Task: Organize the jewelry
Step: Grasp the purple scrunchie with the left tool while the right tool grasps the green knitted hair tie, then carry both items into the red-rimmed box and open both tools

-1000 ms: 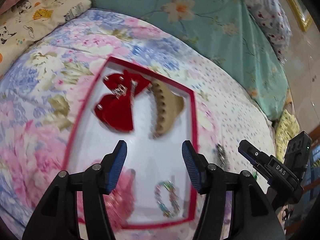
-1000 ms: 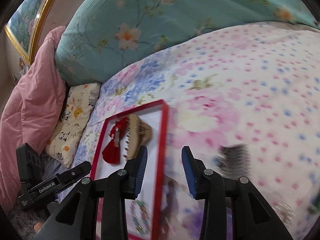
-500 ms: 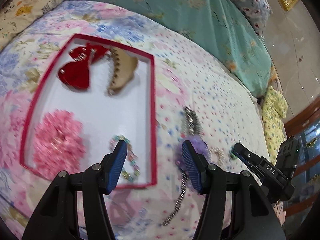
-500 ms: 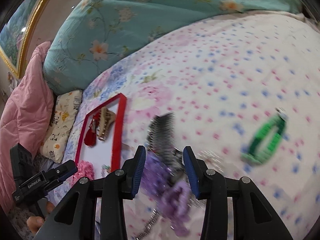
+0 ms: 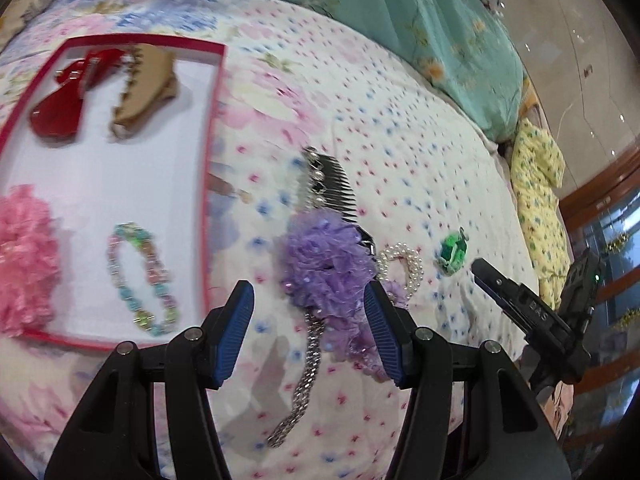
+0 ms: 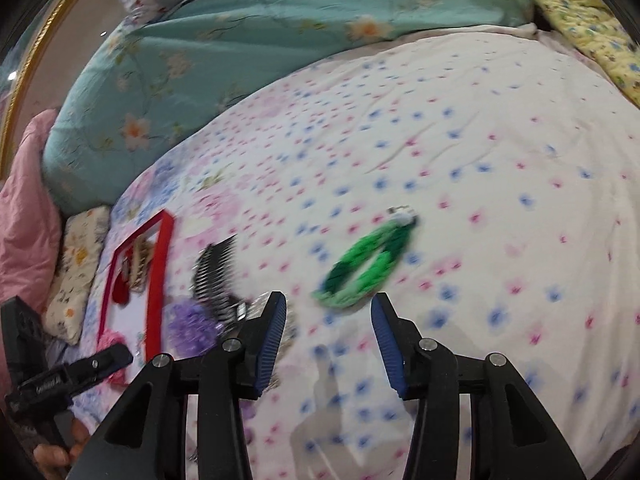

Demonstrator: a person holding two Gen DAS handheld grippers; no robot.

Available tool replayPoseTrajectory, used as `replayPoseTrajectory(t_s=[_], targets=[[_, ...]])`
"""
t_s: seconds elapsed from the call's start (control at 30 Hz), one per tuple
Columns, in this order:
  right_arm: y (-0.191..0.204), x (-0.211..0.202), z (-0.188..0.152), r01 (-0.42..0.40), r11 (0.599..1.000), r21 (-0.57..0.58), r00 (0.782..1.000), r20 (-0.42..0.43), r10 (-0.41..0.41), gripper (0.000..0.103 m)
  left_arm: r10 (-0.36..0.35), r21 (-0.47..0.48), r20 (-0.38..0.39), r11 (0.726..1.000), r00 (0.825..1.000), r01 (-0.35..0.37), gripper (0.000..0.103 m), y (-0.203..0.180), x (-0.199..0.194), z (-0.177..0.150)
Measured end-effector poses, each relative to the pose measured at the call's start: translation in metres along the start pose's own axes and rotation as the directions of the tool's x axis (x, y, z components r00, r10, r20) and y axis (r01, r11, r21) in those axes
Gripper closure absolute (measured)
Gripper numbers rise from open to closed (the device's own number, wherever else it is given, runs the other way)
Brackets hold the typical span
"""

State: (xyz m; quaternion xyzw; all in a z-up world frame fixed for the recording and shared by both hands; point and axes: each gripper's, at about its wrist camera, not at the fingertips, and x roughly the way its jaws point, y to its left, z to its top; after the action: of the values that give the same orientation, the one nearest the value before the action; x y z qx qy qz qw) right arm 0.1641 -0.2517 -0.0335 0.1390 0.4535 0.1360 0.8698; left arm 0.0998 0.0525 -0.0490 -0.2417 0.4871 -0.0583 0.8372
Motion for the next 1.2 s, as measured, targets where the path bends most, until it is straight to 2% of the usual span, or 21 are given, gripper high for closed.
replayPoseTrajectory(t_s=[0.27, 0.37, 0.4, 0.43, 0.47, 0.53, 0.6, 0.73, 1.2], targets=[[-0.016, 0.033, 0.006, 0.044, 0.998, 0.042, 0.998, -0.039, -0.043, 0.056, 0.02, 0.031, -0.045, 0.999, 0.999, -0.019, 0.047, -0.015, 0.036, 0.01], [-0.017, 0.037, 0.006, 0.053, 0.998, 0.044, 0.998, -0.027, -0.052, 0.058, 0.039, 0.045, -0.06, 0.998, 0.997, -0.037, 0.047, -0.017, 0.049, 0.008], [-0.017, 0.038, 0.007, 0.059, 0.997, 0.04, 0.998, -0.024, -0.058, 0.059, 0.042, 0.058, -0.067, 0.998, 0.997, -0.038, 0.054, -0.019, 0.053, 0.007], [-0.017, 0.039, 0.007, 0.067, 0.997, 0.038, 0.998, -0.021, -0.066, 0.063, 0.042, 0.066, -0.073, 0.997, 0.996, -0.037, 0.071, -0.019, 0.055, 0.006], [-0.017, 0.039, 0.008, 0.073, 0.997, 0.038, 0.997, -0.015, -0.072, 0.065, 0.044, 0.078, -0.088, 0.996, 0.995, -0.037, 0.077, -0.021, 0.059, 0.004], [-0.019, 0.039, 0.007, 0.095, 0.995, 0.039, 0.995, -0.013, -0.095, 0.084, 0.042, 0.086, -0.089, 0.996, 0.995, -0.034, 0.087, -0.021, 0.059, 0.003], [-0.026, 0.038, 0.007, 0.085, 0.995, 0.057, 0.996, -0.013, -0.084, 0.091, 0.039, 0.098, -0.078, 0.995, 0.996, -0.031, 0.094, -0.023, 0.055, 0.001], [-0.029, 0.031, 0.008, 0.058, 0.996, 0.071, 0.998, -0.007, -0.057, 0.093, 0.018, 0.111, -0.054, 0.994, 0.998, -0.012, 0.1, -0.027, 0.042, 0.001], [0.011, -0.005, 0.007, -0.077, 0.997, 0.019, 0.997, 0.026, 0.077, 0.093, -0.038, 0.072, 0.053, 0.997, 0.998, 0.035, 0.1, -0.014, -0.016, -0.002]])
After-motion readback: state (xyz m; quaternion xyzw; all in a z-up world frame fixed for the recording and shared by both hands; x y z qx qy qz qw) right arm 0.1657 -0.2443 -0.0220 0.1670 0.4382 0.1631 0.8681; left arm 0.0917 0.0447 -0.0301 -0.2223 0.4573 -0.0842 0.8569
